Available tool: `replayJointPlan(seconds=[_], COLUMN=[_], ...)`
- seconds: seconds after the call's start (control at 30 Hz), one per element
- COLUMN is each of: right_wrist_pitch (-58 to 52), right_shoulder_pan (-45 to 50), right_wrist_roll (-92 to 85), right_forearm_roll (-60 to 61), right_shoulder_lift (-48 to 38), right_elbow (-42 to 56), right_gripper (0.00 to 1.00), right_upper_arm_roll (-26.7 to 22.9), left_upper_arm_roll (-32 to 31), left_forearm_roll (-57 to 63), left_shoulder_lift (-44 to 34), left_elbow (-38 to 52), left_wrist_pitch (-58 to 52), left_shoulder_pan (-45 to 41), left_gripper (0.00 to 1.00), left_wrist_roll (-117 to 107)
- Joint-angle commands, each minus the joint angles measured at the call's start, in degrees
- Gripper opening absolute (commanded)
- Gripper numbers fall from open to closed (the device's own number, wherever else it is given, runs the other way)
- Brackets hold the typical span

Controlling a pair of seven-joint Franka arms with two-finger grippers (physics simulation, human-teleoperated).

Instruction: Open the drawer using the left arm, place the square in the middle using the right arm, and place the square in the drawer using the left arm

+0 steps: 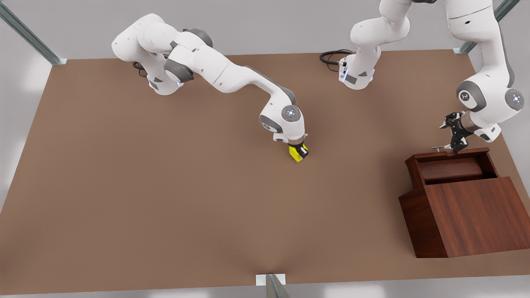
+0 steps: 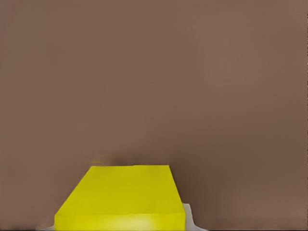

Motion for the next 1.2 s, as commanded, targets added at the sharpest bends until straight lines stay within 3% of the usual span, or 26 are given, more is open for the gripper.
replayJointPlan(seconds=[0.0, 0.07, 0.13, 0.17, 0.2, 0.27, 0.37, 0.43, 0.47, 0.5, 0.53, 0.57, 0.73, 0.77, 0.8, 0.83, 1.0, 1.07, 1.1, 1.17], right_wrist_pitch=[-0.06, -0.06, -0.06, -0.06, -0.23, -0.85, -1.29, -1.02, -1.02, -1.02, -1.02, -0.76, 2.41, 2.14, 2.32, 2.41, -7.52, -20.66, -33.00, -36.96], right_shoulder_pan=[-0.09, -0.18, -0.18, -0.18, -0.18, -0.09, 0.17, 0.26, 0.18, 0.35, 0.35, -0.18, -0.09, 0.17, 0.35, 0.00, -5.45, -12.19, -20.99, -32.23], right_wrist_roll=[0.84, 4.10, 4.98, 5.16, 4.98, 4.89, 4.37, 5.25, 4.99, -2.47, -2.22, 2.15, 3.57, 0.25, -0.56, 2.17, 1.38, -23.59, -49.04, -80.12], right_forearm_roll=[0.25, 0.61, 0.70, 0.61, 0.52, 0.43, -0.27, 0.26, 0.43, 0.43, 0.61, 4.37, 4.47, 2.90, 2.71, 3.33, 3.42, 2.89, 2.28, 0.78], right_shoulder_lift=[-0.01, -0.01, -0.09, -0.18, -0.36, -0.53, -1.32, -1.50, -1.59, -1.76, -1.94, -1.50, -1.68, -1.85, -1.85, -1.59, -11.43, -19.94, -26.54, -31.55], right_elbow=[0.04, 1.01, 1.71, 1.80, 1.71, 1.54, 0.14, -0.66, -0.75, -0.75, -0.57, -0.40, -0.57, -0.57, -0.75, -0.75, -1.01, -3.03, -3.21, -5.14], right_gripper=[1.00, 1.00, 1.00, 1.00, 1.00, 1.00, 1.00, 1.00, 0.67, 0.21, 0.21, 1.00, 1.00, 0.21, 0.21, 1.00, 1.00, 1.00, 1.00, 1.00], right_upper_arm_roll=[0.09, 0.18, 0.26, 0.35, 0.35, 0.35, 0.35, 0.44, 0.53, 0.97, 1.06, 1.50, 1.32, 1.32, 1.49, 1.41, 1.58, 1.23, 1.14, 1.06], left_upper_arm_roll=[0.00, -0.70, -9.92, -14.58, -20.37, -26.01, -35.59, -36.39, -36.39, -36.39, -36.56, -36.82, -36.82, -36.82, -36.74, -36.74, -36.82, -36.82, -36.82, -36.83], left_forearm_roll=[0.09, 0.53, 0.70, 0.70, 1.23, 0.97, 2.73, 2.73, 3.25, 4.04, 4.04, 4.04, 3.96, 3.96, 3.96, 3.96, 3.87, 3.43, 3.25, 0.89], left_shoulder_lift=[-0.09, -2.72, -2.11, -1.41, 0.69, 6.41, 9.49, 9.76, 9.76, 9.76, 9.93, 10.81, 12.04, 11.87, 11.95, 11.95, 10.90, 10.81, 10.90, 12.04], left_elbow=[0.36, 5.97, 24.95, 30.94, 35.58, 43.15, 44.92, 44.92, 44.66, 44.48, 43.95, 43.95, 43.87, 43.87, 43.87, 43.87, 43.95, 44.04, 43.95, 44.04], left_wrist_pitch=[-0.79, -12.99, -37.78, -41.75, -42.01, -43.07, -42.80, -42.98, -42.45, -42.54, -42.72, -42.80, -43.24, -43.24, -43.16, -43.16, -42.54, -42.36, -42.37, -42.19], left_shoulder_pan=[0.02, -0.15, -0.42, -0.59, -0.86, -0.86, -0.86, -0.86, -0.86, -0.86, -1.03, -2.35, -2.53, -2.53, -2.53, -2.53, -2.96, -4.10, -5.95, -11.39], left_gripper=[1.00, 1.00, 1.00, 1.00, 1.00, 1.00, 1.00, 1.00, 1.00, 1.00, 1.00, 1.00, 1.00, 1.00, 1.00, 1.00, 1.00, 1.00, 1.00, 1.00], left_wrist_roll=[-0.25, -2.71, -3.42, -2.54, -0.62, 15.86, 63.62, 67.33, 66.10, 64.88, 61.54, 61.36, 61.27, 61.18, 61.27, 61.27, 60.56, 60.30, 60.30, 60.91])
